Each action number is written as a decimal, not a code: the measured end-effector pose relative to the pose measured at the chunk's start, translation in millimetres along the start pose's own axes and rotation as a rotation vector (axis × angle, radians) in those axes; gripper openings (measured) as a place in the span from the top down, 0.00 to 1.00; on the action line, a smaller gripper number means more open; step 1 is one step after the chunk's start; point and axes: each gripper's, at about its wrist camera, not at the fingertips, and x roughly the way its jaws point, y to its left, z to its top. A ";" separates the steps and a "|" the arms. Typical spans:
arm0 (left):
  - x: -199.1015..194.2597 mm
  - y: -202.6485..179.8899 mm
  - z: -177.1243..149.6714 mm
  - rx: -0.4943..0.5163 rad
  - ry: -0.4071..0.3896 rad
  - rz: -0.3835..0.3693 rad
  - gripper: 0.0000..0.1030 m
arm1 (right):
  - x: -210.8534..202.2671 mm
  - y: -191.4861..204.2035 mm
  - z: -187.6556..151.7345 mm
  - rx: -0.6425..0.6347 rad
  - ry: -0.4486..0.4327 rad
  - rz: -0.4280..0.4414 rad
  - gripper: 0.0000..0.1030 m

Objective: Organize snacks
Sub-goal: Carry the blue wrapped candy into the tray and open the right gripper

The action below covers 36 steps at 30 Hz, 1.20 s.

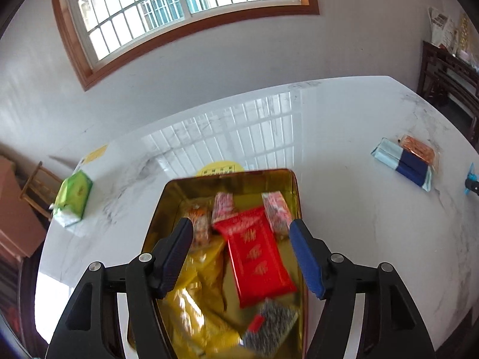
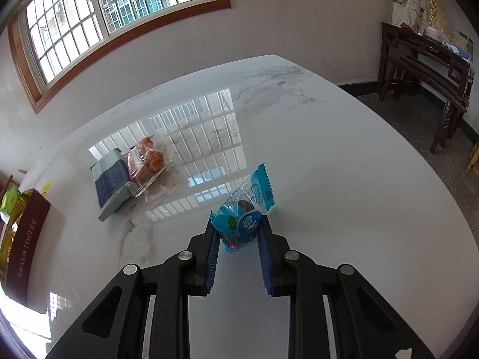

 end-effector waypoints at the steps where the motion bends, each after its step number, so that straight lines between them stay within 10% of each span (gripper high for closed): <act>1: -4.6 0.6 -2.7 -0.008 0.005 -0.006 0.34 | -1.2 3.5 -1.9 -0.007 -0.002 0.001 0.79; 36: -49.2 53.1 -83.6 -0.146 0.094 -0.022 0.34 | -101.3 201.4 -14.4 -0.256 -0.045 0.387 0.79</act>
